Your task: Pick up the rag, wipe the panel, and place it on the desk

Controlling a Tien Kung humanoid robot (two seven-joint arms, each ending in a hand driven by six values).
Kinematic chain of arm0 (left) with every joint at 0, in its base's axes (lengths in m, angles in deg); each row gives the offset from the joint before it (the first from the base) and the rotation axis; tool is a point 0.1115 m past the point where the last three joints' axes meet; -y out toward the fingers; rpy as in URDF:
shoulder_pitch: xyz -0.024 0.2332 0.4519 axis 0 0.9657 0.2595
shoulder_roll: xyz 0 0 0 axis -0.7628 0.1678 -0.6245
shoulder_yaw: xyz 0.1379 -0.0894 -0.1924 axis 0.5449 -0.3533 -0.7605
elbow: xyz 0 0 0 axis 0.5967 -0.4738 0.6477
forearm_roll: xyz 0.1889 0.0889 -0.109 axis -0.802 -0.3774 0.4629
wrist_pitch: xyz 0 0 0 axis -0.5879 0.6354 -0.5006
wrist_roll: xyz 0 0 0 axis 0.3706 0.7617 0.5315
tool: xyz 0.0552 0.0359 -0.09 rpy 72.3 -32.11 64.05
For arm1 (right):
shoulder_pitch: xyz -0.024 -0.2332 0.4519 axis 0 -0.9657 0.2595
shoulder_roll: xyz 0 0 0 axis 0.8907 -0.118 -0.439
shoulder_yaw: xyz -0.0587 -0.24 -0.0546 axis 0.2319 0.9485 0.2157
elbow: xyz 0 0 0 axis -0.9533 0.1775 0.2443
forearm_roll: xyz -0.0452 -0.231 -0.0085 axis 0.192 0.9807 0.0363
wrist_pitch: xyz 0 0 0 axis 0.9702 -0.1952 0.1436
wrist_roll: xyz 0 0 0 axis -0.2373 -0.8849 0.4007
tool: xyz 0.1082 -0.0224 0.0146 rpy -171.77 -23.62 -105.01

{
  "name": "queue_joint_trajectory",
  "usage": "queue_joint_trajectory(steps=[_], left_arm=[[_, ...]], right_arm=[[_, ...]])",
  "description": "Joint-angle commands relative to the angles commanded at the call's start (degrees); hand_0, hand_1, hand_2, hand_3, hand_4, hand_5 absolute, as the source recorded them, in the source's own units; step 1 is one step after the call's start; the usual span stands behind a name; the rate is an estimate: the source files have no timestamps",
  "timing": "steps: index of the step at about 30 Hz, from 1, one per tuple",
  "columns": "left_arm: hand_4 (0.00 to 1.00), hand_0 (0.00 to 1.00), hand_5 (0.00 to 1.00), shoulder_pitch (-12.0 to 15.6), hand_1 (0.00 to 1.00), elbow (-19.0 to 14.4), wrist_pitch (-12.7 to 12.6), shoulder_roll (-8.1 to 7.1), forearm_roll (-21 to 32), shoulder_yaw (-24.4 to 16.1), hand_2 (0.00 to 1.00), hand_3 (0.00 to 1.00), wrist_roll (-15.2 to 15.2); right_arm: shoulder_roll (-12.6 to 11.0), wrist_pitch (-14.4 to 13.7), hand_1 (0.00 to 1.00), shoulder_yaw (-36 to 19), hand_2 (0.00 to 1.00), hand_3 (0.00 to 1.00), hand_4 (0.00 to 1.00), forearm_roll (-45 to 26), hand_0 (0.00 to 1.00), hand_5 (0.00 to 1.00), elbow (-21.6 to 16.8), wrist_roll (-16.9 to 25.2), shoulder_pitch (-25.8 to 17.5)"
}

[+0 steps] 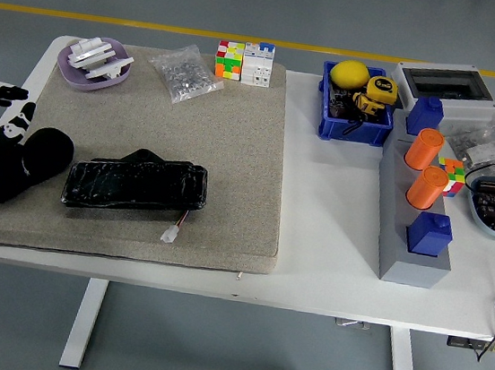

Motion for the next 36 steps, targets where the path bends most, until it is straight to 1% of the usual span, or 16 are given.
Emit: queue_joint_trajectory(steps=[4,5,10,11,19,32,36], left_arm=[[0.697,0.618,0.493,-0.05,0.679,-0.05,0.02,0.13,-0.42,-0.41,0.629,0.587,0.15],[0.700,0.640,0.495,-0.05,0.691,-0.07,0.02,0.17,-0.49,-0.49,0.630,0.586,0.18],[0.700,0.640,0.495,-0.03,0.691,-0.29,0.01,0.25,-1.63,-0.83,0.630,0.586,0.47],[0.702,0.675,0.490,-0.02,0.702,-0.35,-0.01,0.26,-1.87,-0.88,0.635,0.586,0.52],[0.701,0.679,0.484,-0.17,0.704,-0.25,0.00,-0.04,-2.60,-1.46,0.636,0.586,0.77],[0.703,0.684,0.479,-0.25,0.707,-0.07,-0.05,-0.02,-3.57,-1.74,0.634,0.584,0.87],[0.703,0.691,0.478,-0.77,0.712,0.11,-0.05,-0.19,-4.34,-1.00,0.634,0.585,0.99]], right_arm=[[-0.03,0.03,0.701,0.27,0.696,0.615,0.998,-0.21,0.779,0.494,0.00,-0.05,0.05],[-0.03,0.02,0.701,0.35,0.696,0.615,0.998,-0.30,0.779,0.494,0.00,-0.05,0.04],[-0.11,-0.06,0.701,0.80,0.696,0.615,0.998,-0.63,0.779,0.494,0.00,-0.11,0.02],[-0.13,-0.10,0.702,0.84,0.696,0.615,0.998,-0.67,0.779,0.493,0.00,-0.12,0.01],[-0.24,-0.18,0.702,0.88,0.696,0.614,0.998,-0.68,0.778,0.495,0.00,-0.18,0.15],[-0.28,0.11,0.702,0.68,0.697,0.614,0.998,-0.48,0.778,0.495,0.00,-0.04,0.39],[-0.15,0.43,0.702,2.09,0.696,0.614,0.998,-2.01,0.778,0.494,0.00,0.05,0.18]])
